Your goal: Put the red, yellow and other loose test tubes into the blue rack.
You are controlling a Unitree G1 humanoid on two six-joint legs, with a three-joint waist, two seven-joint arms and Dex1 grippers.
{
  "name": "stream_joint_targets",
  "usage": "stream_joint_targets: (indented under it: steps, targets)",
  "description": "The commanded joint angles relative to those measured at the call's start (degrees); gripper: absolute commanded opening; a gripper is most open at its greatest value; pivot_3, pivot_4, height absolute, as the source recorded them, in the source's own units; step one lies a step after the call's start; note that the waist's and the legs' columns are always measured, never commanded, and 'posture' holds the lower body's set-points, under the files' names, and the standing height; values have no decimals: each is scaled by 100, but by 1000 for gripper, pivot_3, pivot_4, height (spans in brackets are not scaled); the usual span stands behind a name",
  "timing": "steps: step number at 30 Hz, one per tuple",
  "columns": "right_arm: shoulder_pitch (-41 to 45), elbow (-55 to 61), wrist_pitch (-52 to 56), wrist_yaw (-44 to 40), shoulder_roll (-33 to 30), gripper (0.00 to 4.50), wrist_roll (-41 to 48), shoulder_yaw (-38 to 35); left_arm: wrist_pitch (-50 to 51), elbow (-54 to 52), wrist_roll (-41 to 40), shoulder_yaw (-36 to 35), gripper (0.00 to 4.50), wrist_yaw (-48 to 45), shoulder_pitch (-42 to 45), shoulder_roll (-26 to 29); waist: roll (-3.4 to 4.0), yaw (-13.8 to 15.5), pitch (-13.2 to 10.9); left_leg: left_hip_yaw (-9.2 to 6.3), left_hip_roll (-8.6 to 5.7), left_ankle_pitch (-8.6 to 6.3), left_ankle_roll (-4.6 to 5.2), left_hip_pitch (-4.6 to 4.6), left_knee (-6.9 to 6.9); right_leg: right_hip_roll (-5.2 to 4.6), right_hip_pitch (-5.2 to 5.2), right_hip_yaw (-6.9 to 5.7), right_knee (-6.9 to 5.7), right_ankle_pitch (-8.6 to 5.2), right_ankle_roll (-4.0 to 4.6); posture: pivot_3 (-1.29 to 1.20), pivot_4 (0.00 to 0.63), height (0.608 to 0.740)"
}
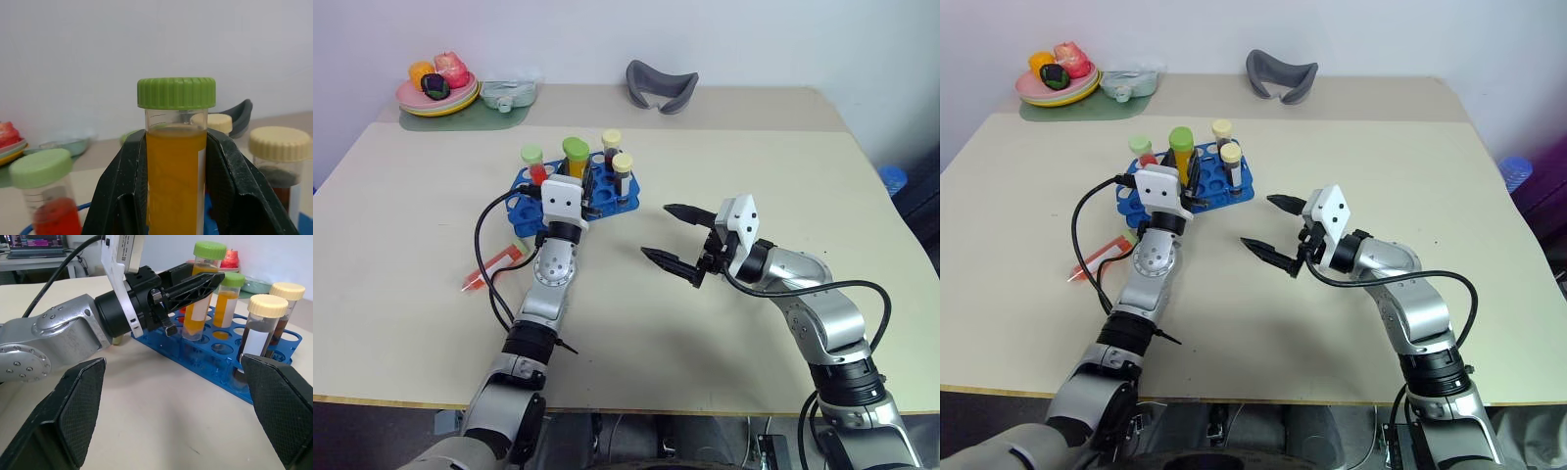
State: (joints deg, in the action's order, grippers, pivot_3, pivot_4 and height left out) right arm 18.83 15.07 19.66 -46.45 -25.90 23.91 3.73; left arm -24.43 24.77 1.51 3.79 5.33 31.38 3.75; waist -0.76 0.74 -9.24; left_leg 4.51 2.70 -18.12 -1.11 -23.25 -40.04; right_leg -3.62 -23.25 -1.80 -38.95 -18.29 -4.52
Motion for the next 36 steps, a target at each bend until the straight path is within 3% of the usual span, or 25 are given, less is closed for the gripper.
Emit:
stream_joint_targets:
  steps: [1, 20, 23, 27, 31, 36]
  targets:
    - [44, 274, -9, 33, 14, 4500, 118, -92, -290, 66, -67, -116, 1413, -111, 156, -87, 0, -1, 0, 0, 0, 0, 0, 0, 0, 1, 0, 0, 0, 0, 0, 0, 150, 735]
    - [89, 348, 71, 71, 45, 4500, 126, -48, -529, 680, -1, -323, 1413, -263, 377, -204, 0, 3, 0, -1, 0, 0, 0, 0, 0, 1, 0, -2, 0, 0, 0, 0, 150, 735]
    - [80, 367, 77, 77, 43, 4500, 125, -44, -498, 615, -150, -387, 2470, -380, 344, -223, 0, 1, 0, -1, 0, 0, 0, 0, 0, 1, 0, -2, 0, 0, 0, 0, 150, 735]
    - [72, 368, 69, 70, 49, 4500, 123, -34, -441, 494, -46, -424, 4470, -312, 282, -178, 0, 0, 0, -1, 0, 0, 0, 0, 0, 1, 0, -2, 0, 0, 0, 0, 150, 735]
    - [86, 367, 59, 64, 61, 4500, 125, -27, -223, -70, -302, -479, 4470, -560, 41, -154, 0, -6, 0, -1, 1, 0, 0, 0, 1, 1, 0, -2, 1, 0, 0, 0, 150, 735]
    - [69, 387, 77, 52, 23, 4500, 132, -49, 547, -1565, -774, -526, 4470, -1052, -567, 53, 0, -11, 0, -1, 4, 0, 0, 0, 1, 0, -1, -1, 0, 0, 0, 0, 150, 735]
